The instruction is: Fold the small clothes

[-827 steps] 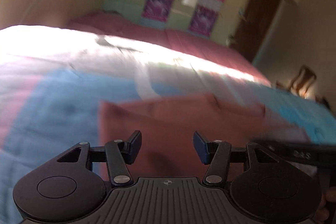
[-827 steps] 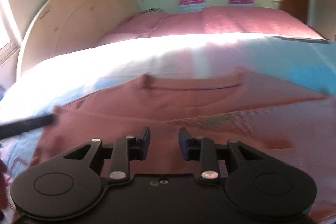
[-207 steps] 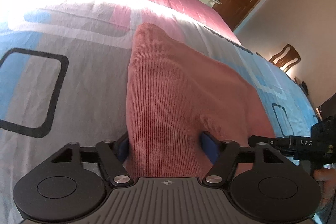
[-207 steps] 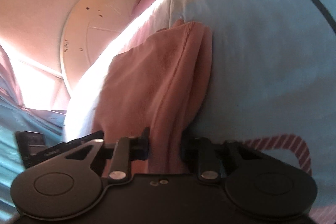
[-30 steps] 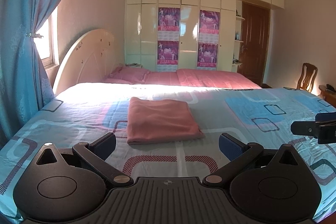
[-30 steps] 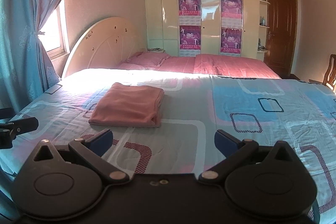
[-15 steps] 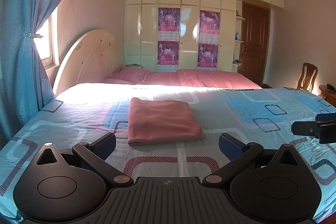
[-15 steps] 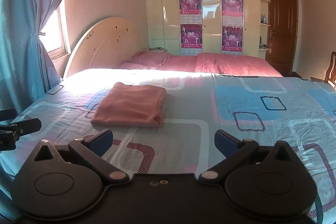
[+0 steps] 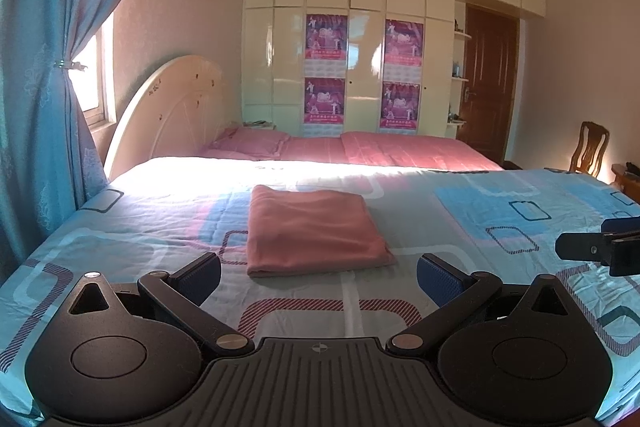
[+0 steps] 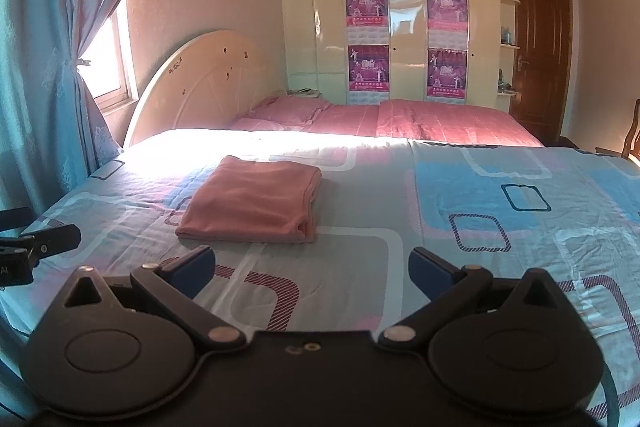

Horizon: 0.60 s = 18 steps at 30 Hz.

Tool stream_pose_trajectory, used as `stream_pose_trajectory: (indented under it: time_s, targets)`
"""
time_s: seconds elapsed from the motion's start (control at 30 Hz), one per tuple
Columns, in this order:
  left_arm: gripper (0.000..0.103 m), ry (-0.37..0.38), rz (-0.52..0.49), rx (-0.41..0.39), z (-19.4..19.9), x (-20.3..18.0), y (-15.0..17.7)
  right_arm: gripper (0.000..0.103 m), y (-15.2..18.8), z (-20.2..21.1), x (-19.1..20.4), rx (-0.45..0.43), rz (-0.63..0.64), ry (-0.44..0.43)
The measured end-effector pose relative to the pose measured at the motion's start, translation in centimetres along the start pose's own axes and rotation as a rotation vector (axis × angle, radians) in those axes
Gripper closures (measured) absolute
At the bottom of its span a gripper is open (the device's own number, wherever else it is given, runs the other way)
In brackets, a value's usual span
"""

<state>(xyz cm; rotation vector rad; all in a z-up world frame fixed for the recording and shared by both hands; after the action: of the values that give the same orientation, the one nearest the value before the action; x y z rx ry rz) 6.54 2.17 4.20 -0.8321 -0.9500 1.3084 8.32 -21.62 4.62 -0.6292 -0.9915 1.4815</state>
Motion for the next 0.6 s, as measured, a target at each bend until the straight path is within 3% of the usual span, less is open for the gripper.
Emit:
stream_pose_trajectory:
  time_s: [0.6]
  targets:
    - [0.0, 0.004, -0.03, -0.004, -0.06, -0.17, -0.08, 0.001, 0.0, -0.33, -0.04, 0.004, 0.011, -0.014]
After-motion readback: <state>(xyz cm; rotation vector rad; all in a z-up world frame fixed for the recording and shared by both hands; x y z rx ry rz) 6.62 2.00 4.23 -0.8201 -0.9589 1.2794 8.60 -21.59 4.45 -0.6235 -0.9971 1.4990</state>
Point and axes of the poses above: each gripper's, at about its wrist camera, not at the fingertips, and z roughly against the way its jaws point, x to its left, y to its underside, the point moved 2 cm from there along -z, roughly the way its jaws point, and after that the axes turned 7 degrees about -z, right-handed, at the moved point
